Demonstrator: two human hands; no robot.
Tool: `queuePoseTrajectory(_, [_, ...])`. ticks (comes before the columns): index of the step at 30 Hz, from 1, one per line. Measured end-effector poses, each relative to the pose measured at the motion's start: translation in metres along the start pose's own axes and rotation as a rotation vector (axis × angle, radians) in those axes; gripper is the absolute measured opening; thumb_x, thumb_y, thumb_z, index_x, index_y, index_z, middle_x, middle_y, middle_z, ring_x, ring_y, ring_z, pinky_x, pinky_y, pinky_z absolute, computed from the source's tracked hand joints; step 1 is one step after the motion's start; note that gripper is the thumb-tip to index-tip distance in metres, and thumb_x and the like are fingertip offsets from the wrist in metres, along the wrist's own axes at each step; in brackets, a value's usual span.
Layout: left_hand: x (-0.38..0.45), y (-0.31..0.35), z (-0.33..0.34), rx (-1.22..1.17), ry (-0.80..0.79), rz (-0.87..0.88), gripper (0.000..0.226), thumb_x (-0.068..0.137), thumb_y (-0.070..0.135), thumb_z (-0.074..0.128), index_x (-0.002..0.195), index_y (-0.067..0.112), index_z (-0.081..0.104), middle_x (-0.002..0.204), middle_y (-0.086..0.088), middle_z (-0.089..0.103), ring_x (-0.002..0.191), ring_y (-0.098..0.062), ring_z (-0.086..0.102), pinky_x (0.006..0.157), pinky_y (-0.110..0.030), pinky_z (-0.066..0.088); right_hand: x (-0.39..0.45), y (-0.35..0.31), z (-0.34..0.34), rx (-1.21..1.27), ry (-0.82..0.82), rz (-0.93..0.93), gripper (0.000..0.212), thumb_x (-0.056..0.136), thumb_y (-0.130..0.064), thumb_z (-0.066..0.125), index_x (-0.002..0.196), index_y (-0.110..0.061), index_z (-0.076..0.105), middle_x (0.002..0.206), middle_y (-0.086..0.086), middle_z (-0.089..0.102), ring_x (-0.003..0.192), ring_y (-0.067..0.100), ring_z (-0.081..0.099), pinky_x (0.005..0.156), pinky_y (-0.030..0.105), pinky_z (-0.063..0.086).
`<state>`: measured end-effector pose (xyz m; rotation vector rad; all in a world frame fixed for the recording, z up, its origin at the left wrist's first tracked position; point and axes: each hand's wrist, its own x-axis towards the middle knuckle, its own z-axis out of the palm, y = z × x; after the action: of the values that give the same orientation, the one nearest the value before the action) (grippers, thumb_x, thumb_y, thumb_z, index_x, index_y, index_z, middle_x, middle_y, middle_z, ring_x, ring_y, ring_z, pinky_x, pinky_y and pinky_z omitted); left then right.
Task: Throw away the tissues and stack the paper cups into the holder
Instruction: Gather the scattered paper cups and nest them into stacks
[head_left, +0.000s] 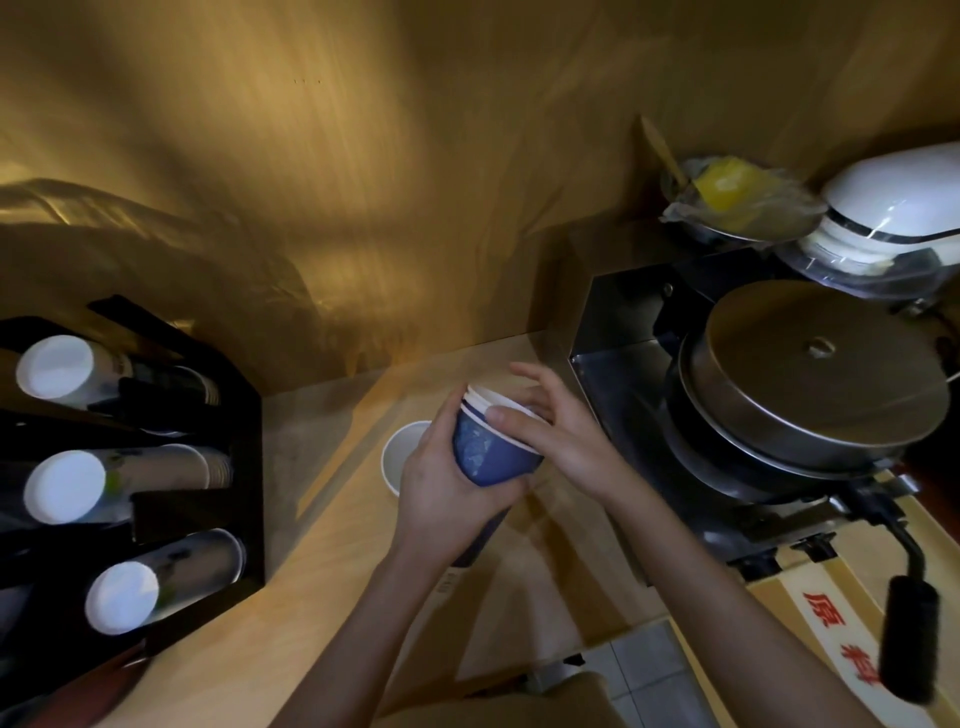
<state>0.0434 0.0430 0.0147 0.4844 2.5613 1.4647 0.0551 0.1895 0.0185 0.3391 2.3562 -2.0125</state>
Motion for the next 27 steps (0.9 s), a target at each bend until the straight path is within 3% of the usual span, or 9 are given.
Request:
queuePoseTrajectory(3, [0.001,0.000,-0.003,-0.071,-0.048,-0.049,0.094,0.052,0.038,0.085,0.133,0.024,0.041,0.114,0.006,0.061,0.100,-0.009,0.060,0.083,-0.024,0.052,0.000,0.000,0.001,0.007,0.058,-0.010,0.063,0.069,-0.044,0.073,0.123,-0.035,0.041,0.106,-0.005,0.061,0.100,0.009,0.060,0.085,0.026,0.052])
queuePoseTrajectory(6, [0.002,-0.001,-0.009,-0.306,-0.175,-0.190,0.087,0.044,0.037,0.085,0.122,0.022,0.052,0.108,-0.002,0.069,0.093,-0.018,0.068,0.081,-0.039,0.058,0.002,-0.005,-0.005,0.092,0.122,-0.034,0.053,0.077,-0.026,0.069,0.124,-0.022,0.045,0.093,-0.004,0.064,0.082,-0.001,0.064,0.070,0.012,0.051])
queuePoseTrajectory(9, [0.002,-0.007,-0.019,-0.517,-0.332,-0.307,0.078,0.042,0.031,0.083,0.115,0.019,0.058,0.101,-0.005,0.074,0.088,-0.021,0.071,0.068,-0.030,0.058,0.003,-0.017,-0.024,0.197,0.144,-0.069,0.052,0.075,-0.030,0.067,0.122,-0.019,0.049,0.089,-0.004,0.066,0.071,-0.001,0.066,0.059,0.013,0.051])
queuePoseTrajectory(14, [0.003,-0.019,-0.025,-0.673,-0.352,-0.379,0.070,0.044,0.026,0.080,0.111,0.019,0.062,0.103,-0.008,0.074,0.088,-0.024,0.071,0.066,-0.029,0.057,0.008,-0.027,-0.050,0.335,0.273,-0.091,0.046,0.072,-0.039,0.061,0.113,-0.021,0.057,0.104,0.006,0.064,0.085,0.013,0.065,0.072,0.027,0.051])
queuePoseTrajectory(16, [0.004,-0.019,-0.022,-0.662,-0.348,-0.368,0.072,0.044,0.026,0.080,0.113,0.019,0.061,0.105,-0.008,0.073,0.090,-0.025,0.070,0.067,-0.030,0.057,0.008,-0.029,-0.050,0.330,0.286,-0.082,0.044,0.071,-0.038,0.060,0.112,-0.020,0.058,0.101,0.006,0.063,0.086,0.014,0.063,0.076,0.030,0.048])
queuePoseTrajectory(20, [0.005,-0.015,-0.018,-0.532,-0.308,-0.326,0.086,0.042,0.030,0.085,0.122,0.023,0.054,0.110,-0.002,0.071,0.093,-0.018,0.070,0.070,-0.028,0.058,0.000,-0.037,-0.047,0.249,0.346,-0.145,0.053,0.071,-0.034,0.063,0.119,-0.018,0.051,0.099,-0.002,0.062,0.084,0.005,0.065,0.070,0.019,0.052])
queuePoseTrajectory(24, [0.006,-0.019,-0.021,-0.178,-0.122,-0.199,0.100,0.052,0.029,0.089,0.136,0.027,0.035,0.123,0.002,0.054,0.105,-0.016,0.058,0.086,-0.030,0.049,-0.009,-0.050,-0.055,-0.092,0.603,-0.321,0.074,0.062,-0.047,0.074,0.125,-0.028,0.041,0.125,-0.003,0.050,0.114,0.009,0.051,0.093,0.028,0.046])
queuePoseTrajectory(27, [0.007,-0.023,-0.024,-0.052,-0.074,-0.112,0.103,0.053,0.035,0.087,0.139,0.029,0.029,0.122,0.005,0.051,0.106,-0.013,0.053,0.084,-0.026,0.042,-0.005,-0.040,-0.056,-0.316,0.551,-0.266,0.087,0.056,-0.050,0.076,0.130,-0.028,0.036,0.126,-0.008,0.044,0.116,0.009,0.044,0.098,0.032,0.042])
